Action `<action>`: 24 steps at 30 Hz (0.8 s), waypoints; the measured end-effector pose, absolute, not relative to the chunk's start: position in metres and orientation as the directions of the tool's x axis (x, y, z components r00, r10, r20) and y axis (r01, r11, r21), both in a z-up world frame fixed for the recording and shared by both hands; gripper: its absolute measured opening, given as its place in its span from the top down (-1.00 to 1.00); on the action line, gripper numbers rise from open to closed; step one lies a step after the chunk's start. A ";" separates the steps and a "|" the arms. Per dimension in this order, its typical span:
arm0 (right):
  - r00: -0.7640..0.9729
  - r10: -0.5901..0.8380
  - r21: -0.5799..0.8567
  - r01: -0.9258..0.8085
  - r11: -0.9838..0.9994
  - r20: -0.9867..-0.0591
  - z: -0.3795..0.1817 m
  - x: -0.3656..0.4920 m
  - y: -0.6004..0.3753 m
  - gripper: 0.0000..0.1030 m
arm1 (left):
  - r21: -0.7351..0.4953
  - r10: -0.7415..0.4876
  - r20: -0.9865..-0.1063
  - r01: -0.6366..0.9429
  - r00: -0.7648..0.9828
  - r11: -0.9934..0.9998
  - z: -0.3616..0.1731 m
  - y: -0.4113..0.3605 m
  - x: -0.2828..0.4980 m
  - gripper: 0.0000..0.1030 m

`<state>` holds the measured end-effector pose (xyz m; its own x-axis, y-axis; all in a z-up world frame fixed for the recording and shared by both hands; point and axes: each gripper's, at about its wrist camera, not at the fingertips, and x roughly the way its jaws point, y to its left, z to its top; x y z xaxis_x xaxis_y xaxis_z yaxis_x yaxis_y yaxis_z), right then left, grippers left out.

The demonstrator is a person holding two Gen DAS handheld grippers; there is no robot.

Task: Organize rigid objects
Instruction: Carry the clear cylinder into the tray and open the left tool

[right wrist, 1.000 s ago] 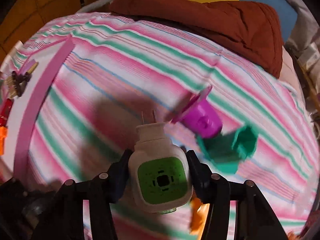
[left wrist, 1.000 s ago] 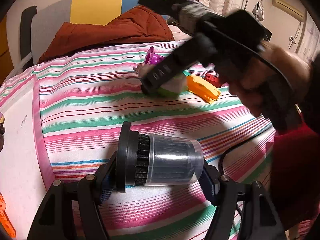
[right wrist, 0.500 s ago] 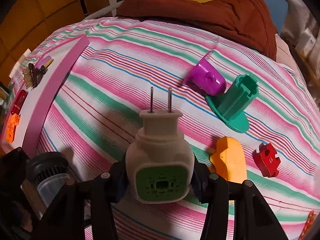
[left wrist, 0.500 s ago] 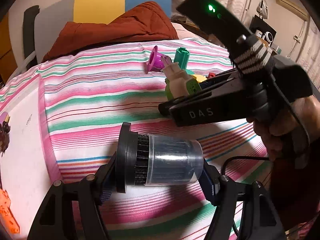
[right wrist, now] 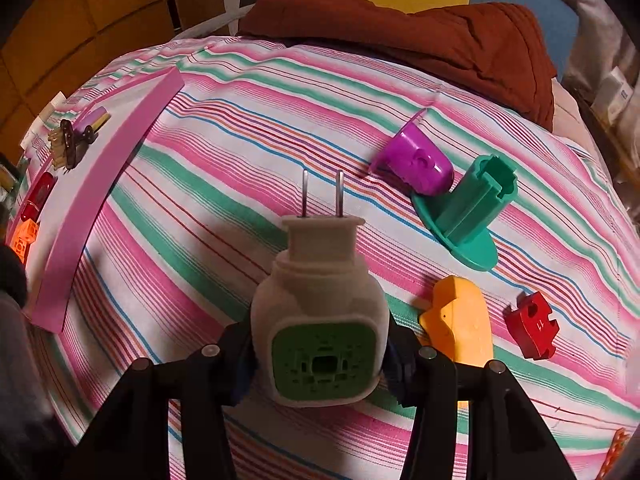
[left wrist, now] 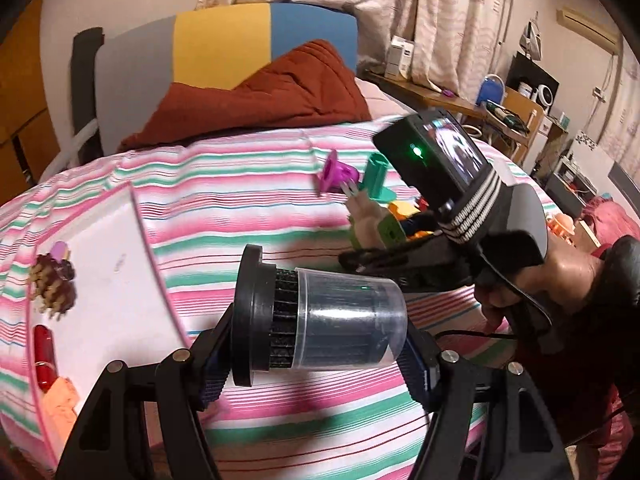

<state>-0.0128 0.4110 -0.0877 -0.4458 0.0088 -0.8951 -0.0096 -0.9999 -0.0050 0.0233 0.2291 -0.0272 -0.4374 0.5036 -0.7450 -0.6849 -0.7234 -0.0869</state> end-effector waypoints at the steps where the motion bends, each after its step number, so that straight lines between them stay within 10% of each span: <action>1: -0.447 0.012 -0.009 -0.009 -1.000 -0.894 -0.088 -0.013 0.411 -0.02 | -0.087 0.499 -0.746 -0.678 -0.441 -0.730 -0.025 0.226 0.021 -0.40; 24: -0.464 0.062 -0.078 0.015 -0.997 -0.884 -0.091 -0.014 0.398 -0.01 | -0.268 0.410 -0.759 -0.330 -0.506 -0.905 -0.002 0.092 -0.126 -0.40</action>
<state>-0.0142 0.3981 -0.0911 -0.4643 0.0616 -0.8835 0.0152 -0.9969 -0.0775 -0.1259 0.0918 -0.0021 -0.5063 0.4095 -0.7589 -0.3302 -0.9050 -0.2681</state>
